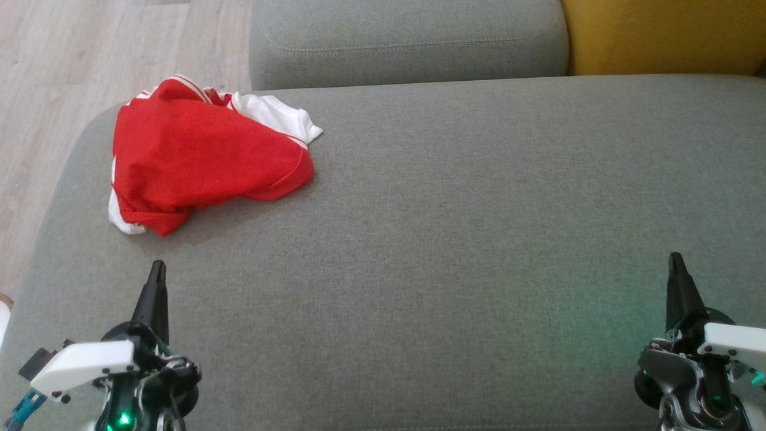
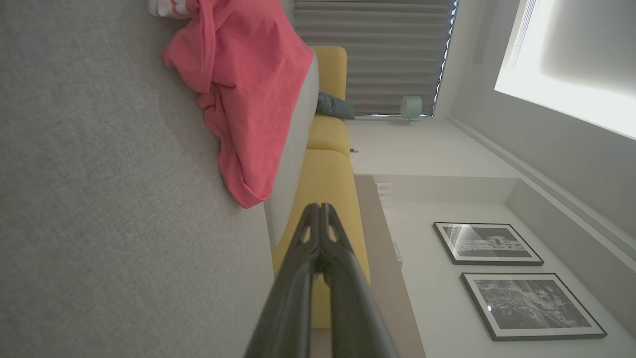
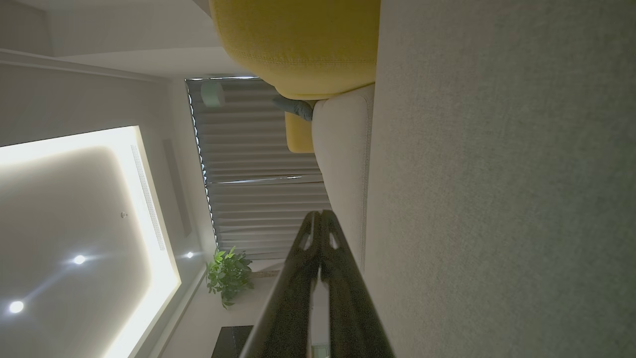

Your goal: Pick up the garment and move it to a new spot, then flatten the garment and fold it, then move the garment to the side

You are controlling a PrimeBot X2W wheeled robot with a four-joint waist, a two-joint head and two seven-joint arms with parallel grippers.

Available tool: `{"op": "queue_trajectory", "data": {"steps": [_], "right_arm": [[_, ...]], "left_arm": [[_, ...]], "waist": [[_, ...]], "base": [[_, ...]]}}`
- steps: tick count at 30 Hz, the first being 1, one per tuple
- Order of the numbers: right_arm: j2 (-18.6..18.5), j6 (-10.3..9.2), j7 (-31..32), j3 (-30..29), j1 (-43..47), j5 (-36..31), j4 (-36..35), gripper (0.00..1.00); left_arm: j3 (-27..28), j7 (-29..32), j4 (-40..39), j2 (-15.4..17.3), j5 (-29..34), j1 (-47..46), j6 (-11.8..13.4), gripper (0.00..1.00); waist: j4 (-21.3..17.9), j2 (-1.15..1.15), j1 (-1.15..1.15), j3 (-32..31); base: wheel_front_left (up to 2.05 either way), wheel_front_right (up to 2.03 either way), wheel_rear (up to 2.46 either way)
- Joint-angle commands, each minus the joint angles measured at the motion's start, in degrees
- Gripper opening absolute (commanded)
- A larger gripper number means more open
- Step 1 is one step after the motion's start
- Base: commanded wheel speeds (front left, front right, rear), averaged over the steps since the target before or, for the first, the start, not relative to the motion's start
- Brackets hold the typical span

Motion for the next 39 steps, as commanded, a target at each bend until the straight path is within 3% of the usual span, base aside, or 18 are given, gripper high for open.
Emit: {"op": "queue_trajectory", "data": {"steps": [1, 39], "right_arm": [[-0.3, 0.39, 0.3, 1.2, -2.9, 0.0, -2.2, 0.0], [-0.3, 0.39, 0.3, 1.2, -2.9, 0.0, -2.2, 0.0]], "left_arm": [[2.0, 0.4, -1.7, 0.5, 0.4, -3.2, -0.4, 0.0], [2.0, 0.4, -1.7, 0.5, 0.4, -3.2, -0.4, 0.0]], "waist": [[0.0, 0.0, 0.0, 0.0], [0.0, 0.0, 0.0, 0.0]], "base": [[0.0, 0.0, 0.0], [0.0, 0.0, 0.0]]}}
